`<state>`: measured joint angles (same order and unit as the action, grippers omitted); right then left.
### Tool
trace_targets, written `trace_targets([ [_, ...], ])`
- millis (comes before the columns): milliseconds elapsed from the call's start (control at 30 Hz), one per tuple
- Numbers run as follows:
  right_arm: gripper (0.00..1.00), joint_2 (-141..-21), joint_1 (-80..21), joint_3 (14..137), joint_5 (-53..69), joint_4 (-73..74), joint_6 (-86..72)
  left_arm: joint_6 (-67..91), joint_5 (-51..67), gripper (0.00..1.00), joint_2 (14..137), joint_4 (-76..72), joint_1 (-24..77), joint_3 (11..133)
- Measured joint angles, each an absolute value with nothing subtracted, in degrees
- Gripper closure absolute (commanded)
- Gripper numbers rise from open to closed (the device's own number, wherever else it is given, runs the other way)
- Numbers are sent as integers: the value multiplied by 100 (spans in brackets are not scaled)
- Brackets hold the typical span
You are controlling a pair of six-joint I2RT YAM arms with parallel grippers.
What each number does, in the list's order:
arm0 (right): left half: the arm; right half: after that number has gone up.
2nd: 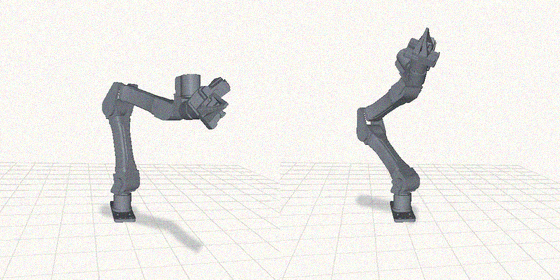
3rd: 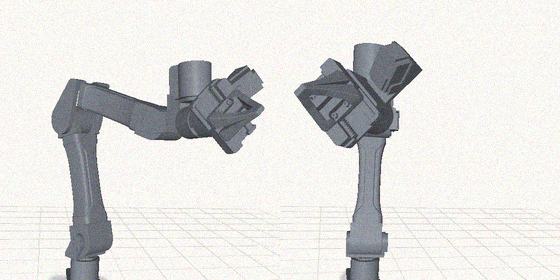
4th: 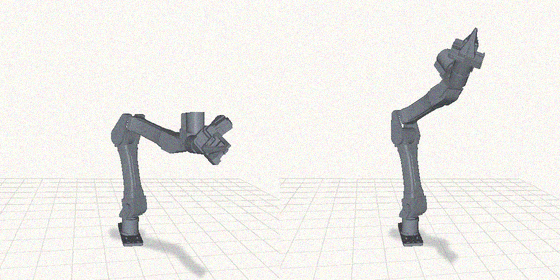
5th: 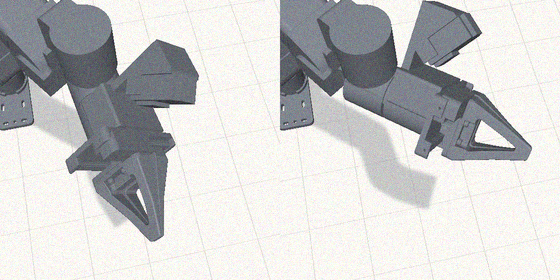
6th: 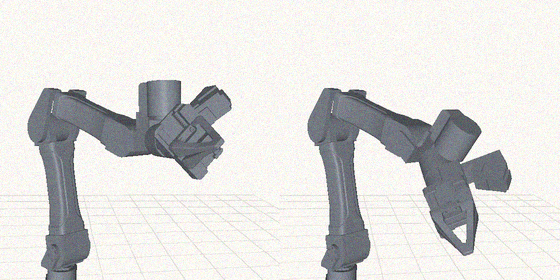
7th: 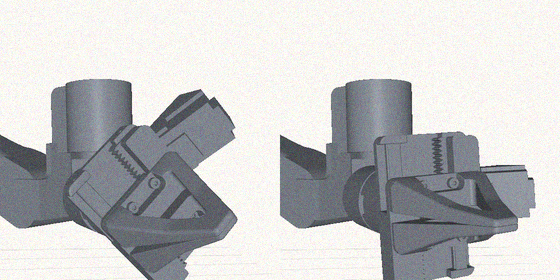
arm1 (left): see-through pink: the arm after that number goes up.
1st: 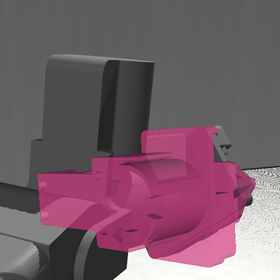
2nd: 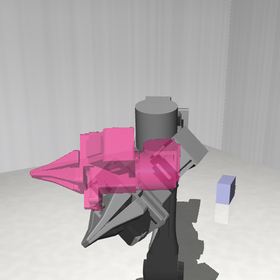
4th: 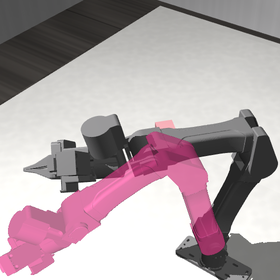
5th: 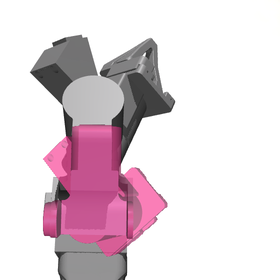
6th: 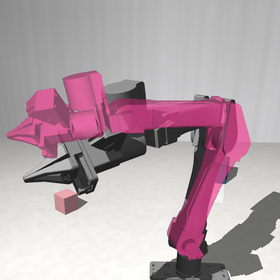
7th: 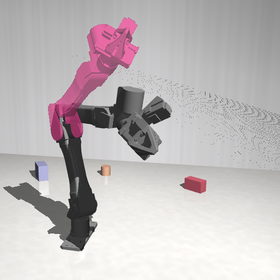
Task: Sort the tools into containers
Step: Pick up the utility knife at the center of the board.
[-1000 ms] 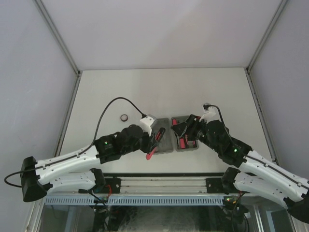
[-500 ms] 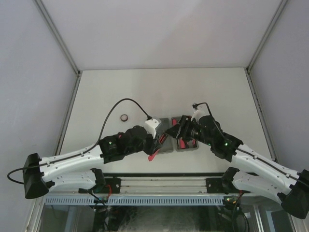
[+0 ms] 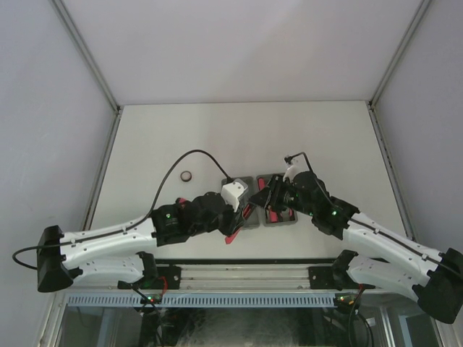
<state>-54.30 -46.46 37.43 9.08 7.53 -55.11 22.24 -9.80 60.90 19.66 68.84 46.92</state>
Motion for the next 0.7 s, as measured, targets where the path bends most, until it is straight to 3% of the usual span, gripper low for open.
trace_targets([
  [67, 80, -5406, -4624, 3743, 906, 755, -5507, 2222, -1020, 97, 6123, 1988, 6901, 4764],
  [233, 91, -5317, -4619, 3743, 899, 792, -5481, 2222, -1052, 63, 6125, 2029, 6930, 4823],
  [367, 99, -5225, -4619, 3743, 794, 910, -5483, 2215, -1083, 43, 6119, 2021, 6943, 4823],
  [700, 100, -4176, -4619, 3415, -58, 1085, -5695, 2283, -1240, 29, 5638, 1925, 6943, 4823],
])
